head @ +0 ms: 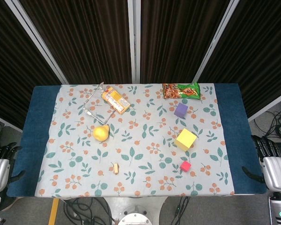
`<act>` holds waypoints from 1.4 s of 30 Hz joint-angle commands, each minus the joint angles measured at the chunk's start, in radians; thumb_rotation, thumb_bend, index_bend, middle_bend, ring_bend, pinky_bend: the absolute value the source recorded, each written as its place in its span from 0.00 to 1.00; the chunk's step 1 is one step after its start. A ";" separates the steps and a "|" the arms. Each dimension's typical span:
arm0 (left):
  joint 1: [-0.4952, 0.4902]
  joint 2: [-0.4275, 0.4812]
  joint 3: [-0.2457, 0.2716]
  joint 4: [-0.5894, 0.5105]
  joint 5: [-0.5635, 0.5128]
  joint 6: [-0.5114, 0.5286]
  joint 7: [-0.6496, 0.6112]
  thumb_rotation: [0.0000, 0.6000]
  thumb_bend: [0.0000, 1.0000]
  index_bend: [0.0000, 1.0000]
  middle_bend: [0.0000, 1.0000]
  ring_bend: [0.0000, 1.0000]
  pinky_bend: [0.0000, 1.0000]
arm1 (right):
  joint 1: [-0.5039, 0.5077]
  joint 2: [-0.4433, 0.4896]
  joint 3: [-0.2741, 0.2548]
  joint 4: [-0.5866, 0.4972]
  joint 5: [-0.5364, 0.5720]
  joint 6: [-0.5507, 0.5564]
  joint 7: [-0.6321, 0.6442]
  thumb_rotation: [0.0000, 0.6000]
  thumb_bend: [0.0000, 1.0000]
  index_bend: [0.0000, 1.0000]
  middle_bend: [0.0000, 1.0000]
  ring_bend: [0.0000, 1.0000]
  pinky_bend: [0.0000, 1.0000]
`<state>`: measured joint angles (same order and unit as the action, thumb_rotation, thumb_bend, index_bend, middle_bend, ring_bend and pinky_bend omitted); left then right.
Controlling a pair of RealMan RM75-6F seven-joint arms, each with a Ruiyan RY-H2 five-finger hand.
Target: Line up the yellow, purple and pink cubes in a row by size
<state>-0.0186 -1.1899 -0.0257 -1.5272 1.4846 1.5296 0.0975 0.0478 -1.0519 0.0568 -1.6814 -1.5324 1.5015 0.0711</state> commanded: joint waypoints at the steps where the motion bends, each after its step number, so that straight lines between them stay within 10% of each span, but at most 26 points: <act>1: -0.001 -0.002 0.001 0.002 0.000 -0.001 0.000 1.00 0.12 0.31 0.28 0.22 0.20 | -0.002 0.000 -0.002 0.000 0.002 0.000 0.000 1.00 0.08 0.04 0.08 0.02 0.07; 17: 0.000 -0.004 0.004 0.002 0.002 -0.004 0.002 1.00 0.12 0.31 0.28 0.22 0.20 | 0.022 0.009 -0.006 0.000 -0.015 -0.032 0.005 1.00 0.08 0.04 0.08 0.02 0.07; 25: 0.000 0.001 0.004 -0.004 0.006 -0.001 0.004 1.00 0.12 0.31 0.28 0.22 0.20 | 0.174 0.004 0.021 0.021 -0.019 -0.243 -0.056 1.00 0.08 0.04 0.08 0.02 0.07; 42: 0.006 0.014 0.003 -0.015 -0.010 -0.005 0.014 1.00 0.12 0.31 0.28 0.22 0.20 | 0.505 -0.272 0.067 0.399 0.022 -0.600 -0.147 1.00 0.04 0.01 0.07 0.00 0.07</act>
<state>-0.0122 -1.1757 -0.0221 -1.5419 1.4743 1.5245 0.1116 0.5158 -1.2851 0.1257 -1.3272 -1.4972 0.9293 -0.0657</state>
